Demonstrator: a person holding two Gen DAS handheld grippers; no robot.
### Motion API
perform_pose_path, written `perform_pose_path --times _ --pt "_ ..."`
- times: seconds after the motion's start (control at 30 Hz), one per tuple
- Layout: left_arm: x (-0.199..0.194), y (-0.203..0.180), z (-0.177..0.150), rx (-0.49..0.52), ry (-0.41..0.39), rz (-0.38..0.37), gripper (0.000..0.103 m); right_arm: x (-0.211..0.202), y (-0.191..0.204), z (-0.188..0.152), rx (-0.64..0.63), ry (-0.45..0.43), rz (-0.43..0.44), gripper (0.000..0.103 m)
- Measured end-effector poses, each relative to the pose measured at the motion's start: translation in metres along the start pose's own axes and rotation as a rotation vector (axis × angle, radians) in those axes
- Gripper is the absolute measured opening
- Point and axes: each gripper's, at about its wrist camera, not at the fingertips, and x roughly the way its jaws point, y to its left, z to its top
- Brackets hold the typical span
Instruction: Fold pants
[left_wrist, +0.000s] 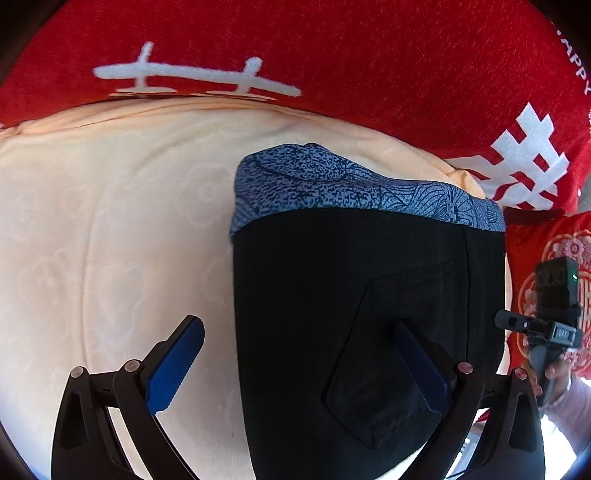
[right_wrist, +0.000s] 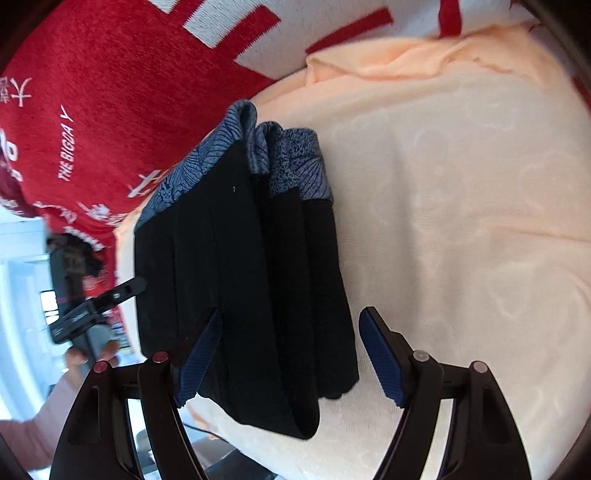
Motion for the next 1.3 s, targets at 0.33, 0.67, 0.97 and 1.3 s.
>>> perform_pose_path --times 0.33,0.67,0.97,1.3 --pt "0.023 0.007 0.0 -0.046 -0.005 -0.075 0.103 0.025 -0.005 0.015 -0.045 0.049 0.145 0.08" --pt "-0.03 -0.02 -0.023 0.013 -0.112 -0.082 0.058 0.009 0.017 0.01 -0.002 0.007 0.138 0.047" --pt "-0.089 0.001 -0.074 0.021 -0.114 -0.027 0.058 -0.003 0.061 -0.043 0.029 0.019 0.24 0.046" --pt "-0.049 0.067 -0.122 -0.007 -0.089 0.058 0.089 0.046 0.058 -0.1 0.053 0.065 0.174 0.046"
